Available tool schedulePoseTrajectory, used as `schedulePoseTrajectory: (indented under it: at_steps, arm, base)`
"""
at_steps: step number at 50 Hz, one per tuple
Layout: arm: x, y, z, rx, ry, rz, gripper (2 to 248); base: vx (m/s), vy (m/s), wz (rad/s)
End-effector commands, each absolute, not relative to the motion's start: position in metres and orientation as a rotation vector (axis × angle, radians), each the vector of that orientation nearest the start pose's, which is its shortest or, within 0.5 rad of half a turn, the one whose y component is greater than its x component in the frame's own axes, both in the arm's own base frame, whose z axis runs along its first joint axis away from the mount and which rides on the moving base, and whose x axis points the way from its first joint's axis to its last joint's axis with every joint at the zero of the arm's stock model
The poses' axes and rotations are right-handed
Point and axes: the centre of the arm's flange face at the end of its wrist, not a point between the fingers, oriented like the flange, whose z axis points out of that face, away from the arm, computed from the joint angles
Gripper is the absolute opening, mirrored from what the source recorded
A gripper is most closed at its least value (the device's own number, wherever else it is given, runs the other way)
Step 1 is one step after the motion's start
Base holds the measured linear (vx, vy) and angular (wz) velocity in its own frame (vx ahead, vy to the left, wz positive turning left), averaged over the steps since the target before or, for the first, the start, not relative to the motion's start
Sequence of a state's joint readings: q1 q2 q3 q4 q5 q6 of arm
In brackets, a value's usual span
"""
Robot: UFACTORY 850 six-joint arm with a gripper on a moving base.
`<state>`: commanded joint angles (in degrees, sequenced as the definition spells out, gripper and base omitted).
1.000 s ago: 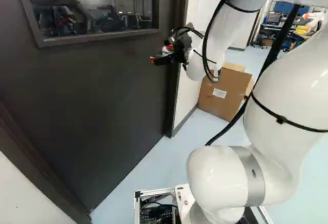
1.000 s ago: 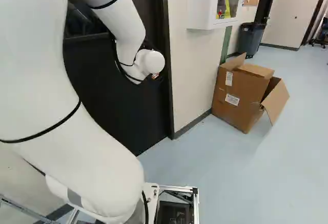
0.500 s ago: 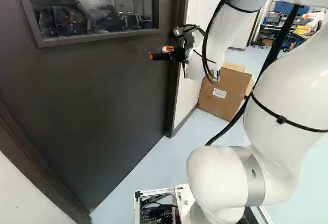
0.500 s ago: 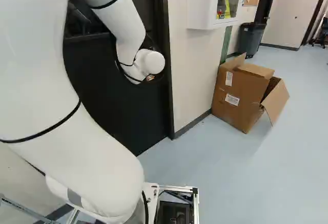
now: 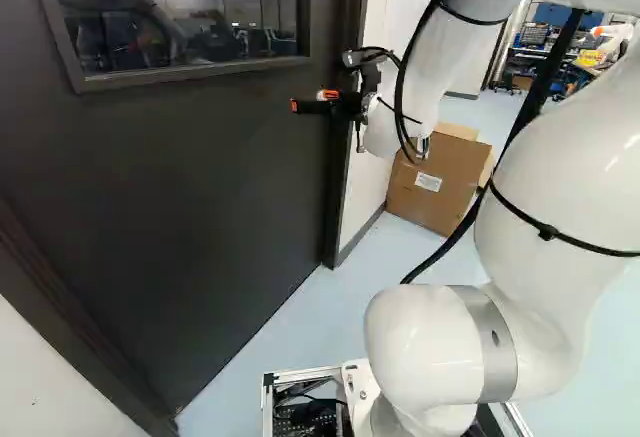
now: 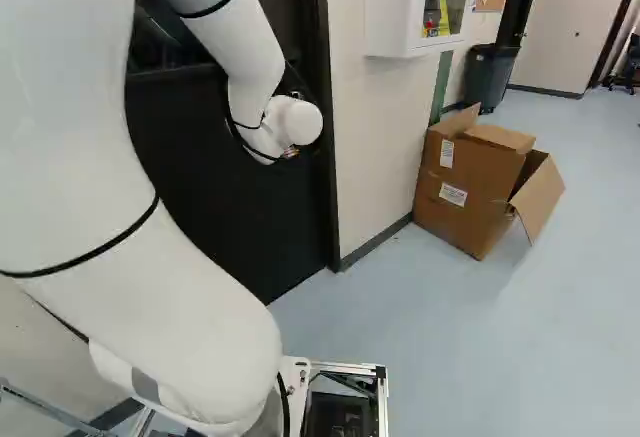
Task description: Open the door and move inside
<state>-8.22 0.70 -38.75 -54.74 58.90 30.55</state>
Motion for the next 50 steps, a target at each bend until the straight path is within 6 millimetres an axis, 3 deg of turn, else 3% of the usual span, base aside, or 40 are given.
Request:
schedulePoseTrajectory:
  at_steps: [22,50]
  arm:
    - [0.465,-0.002,0.493,-1.899,-0.639,-1.764,247]
    - [0.508,-0.014,0.462,-1.896,-0.6,-1.727,247]
  base:
    - [0.0,0.0,0.0]
    - [0.0,0.0,0.0]
